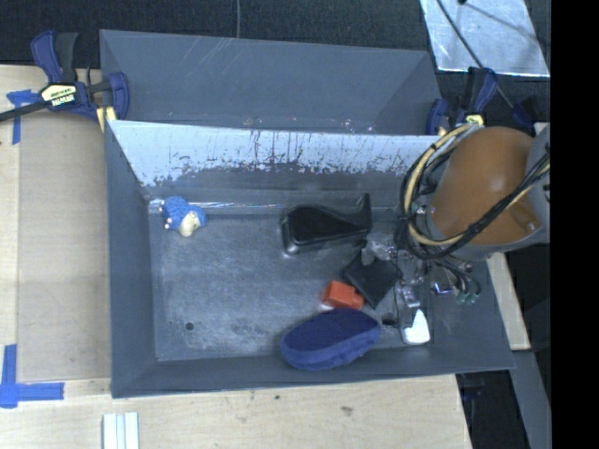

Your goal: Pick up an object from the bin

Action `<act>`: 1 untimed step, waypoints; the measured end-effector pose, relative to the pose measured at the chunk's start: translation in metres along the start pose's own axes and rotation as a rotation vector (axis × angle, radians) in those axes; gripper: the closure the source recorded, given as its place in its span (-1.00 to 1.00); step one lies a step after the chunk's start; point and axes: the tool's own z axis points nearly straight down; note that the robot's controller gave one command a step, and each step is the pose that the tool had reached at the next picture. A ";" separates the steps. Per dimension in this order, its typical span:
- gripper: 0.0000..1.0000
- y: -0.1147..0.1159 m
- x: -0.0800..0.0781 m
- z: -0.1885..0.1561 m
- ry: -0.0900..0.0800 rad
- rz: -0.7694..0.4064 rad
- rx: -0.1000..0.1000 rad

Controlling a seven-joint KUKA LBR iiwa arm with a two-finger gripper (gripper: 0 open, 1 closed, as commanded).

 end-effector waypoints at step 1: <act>-1.00 0.039 -0.030 0.063 0.005 0.070 0.000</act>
Offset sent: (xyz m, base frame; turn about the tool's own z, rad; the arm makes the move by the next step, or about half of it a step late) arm 0.0244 0.0410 -0.0617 0.0740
